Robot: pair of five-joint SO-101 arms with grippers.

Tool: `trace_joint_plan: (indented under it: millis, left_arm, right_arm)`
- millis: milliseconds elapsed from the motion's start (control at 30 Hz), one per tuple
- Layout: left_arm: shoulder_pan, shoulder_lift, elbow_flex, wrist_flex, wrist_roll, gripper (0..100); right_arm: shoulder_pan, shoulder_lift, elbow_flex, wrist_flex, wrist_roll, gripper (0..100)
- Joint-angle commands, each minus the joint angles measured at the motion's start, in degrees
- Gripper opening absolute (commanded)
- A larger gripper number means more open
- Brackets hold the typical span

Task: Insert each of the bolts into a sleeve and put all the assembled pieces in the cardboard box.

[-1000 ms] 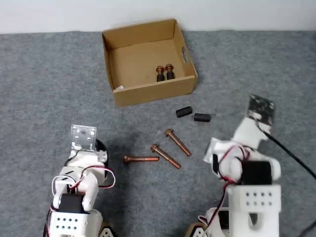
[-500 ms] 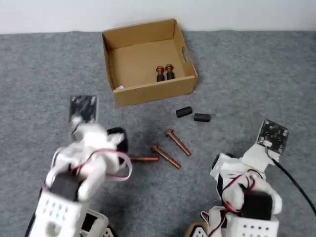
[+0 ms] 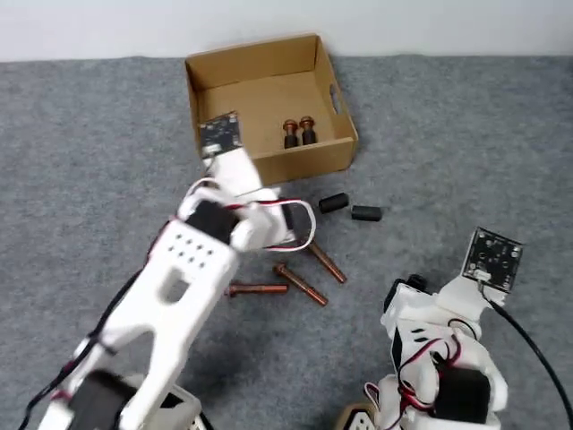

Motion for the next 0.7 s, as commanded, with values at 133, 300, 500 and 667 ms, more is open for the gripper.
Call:
trace_joint_plan:
  millis: [133,300,500,667]
  left_arm:
    - [5.36,11.34,-7.78,0.18,1.41,16]
    - [5.71,19.96,-11.91,0.00,2.55,16]
    - [5.71,29.27,-18.07,0.09,2.55,16]
    - [5.54,35.69,-22.20,0.09,2.64,16]
  right_arm:
    - [0.57,0.13,-0.26,-1.45,0.53,0.8]
    - [0.57,-0.04,0.09,-1.45,0.53,0.8]
    - [0.57,-0.04,0.18,-1.45,0.53,0.8]
    - [0.57,-0.04,0.18,-1.45,0.53,0.8]
